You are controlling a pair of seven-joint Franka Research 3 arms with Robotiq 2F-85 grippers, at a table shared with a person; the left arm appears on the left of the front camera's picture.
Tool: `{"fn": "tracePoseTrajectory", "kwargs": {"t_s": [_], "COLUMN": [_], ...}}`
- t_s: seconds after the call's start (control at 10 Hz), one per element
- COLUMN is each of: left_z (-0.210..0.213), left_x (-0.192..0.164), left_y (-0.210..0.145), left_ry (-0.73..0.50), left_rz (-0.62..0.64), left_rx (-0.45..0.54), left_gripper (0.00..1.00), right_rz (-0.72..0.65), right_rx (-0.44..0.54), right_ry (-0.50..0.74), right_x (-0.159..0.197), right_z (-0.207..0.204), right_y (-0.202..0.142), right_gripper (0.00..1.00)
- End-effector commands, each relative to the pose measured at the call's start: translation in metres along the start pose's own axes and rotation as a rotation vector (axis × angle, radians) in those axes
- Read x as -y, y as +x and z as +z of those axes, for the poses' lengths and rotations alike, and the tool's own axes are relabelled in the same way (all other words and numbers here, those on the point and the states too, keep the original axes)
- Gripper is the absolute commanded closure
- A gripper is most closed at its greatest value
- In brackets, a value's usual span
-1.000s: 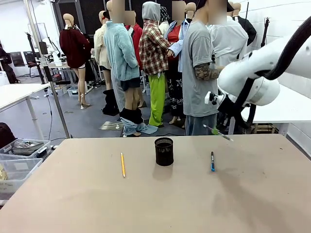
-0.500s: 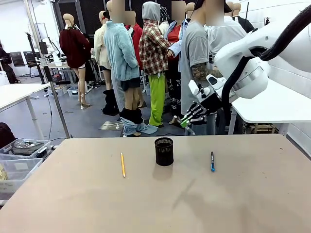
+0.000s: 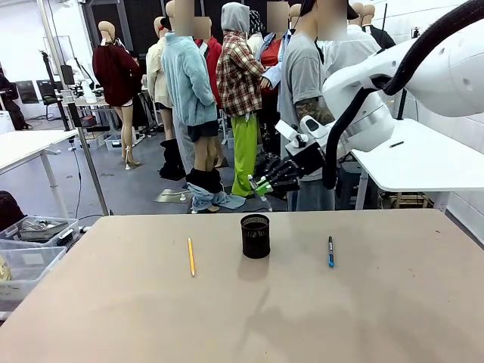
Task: Place the pens into the pen holder.
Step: Pick up a writing instrument from the table and place it into the Pen holder.
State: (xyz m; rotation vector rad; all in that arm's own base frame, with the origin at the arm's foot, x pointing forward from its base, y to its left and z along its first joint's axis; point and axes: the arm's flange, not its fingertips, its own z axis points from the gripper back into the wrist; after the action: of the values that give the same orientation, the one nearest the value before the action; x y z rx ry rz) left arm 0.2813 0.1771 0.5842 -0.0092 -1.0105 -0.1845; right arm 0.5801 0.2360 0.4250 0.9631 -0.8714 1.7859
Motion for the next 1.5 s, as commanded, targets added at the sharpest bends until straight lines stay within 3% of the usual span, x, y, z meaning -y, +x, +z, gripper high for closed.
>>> {"fn": "tracePoseTrajectory", "kwargs": {"t_s": [0.0, 0.3, 0.9, 1.2, 1.3, 1.4], "left_z": [-0.001, -0.001, -0.001, -0.001, -0.001, -0.001], "left_x": [-0.001, -0.001, -0.001, -0.001, -0.001, -0.001], "left_y": [0.001, 0.001, 0.001, 0.001, 0.001, 0.001], "left_ry": [0.013, 0.013, 0.013, 0.013, 0.013, 0.013], "left_rz": [0.018, 0.018, 0.018, 0.018, 0.018, 0.018], "left_rx": [0.006, 0.006, 0.006, 0.006, 0.006, 0.006], "left_gripper": [0.0, 0.0, 0.0, 0.0, 0.0, 0.0], "right_rz": [-0.036, -0.082, -0.116, -0.144, -0.163, -0.166], "right_rx": [0.054, 0.108, 0.03, 0.018, 0.027, 0.024], "right_ry": [0.0, 0.031, -0.015, 0.026, 0.038, 0.03], "right_x": [0.02, 0.03, 0.054, 0.054, 0.053, 0.049], "right_z": [-0.01, -0.026, -0.043, -0.046, -0.047, -0.044], "right_y": [-0.01, -0.018, -0.061, -0.08, -0.084, -0.084], "right_gripper": [1.0, 1.0, 1.0, 1.0, 0.93, 0.74]}}
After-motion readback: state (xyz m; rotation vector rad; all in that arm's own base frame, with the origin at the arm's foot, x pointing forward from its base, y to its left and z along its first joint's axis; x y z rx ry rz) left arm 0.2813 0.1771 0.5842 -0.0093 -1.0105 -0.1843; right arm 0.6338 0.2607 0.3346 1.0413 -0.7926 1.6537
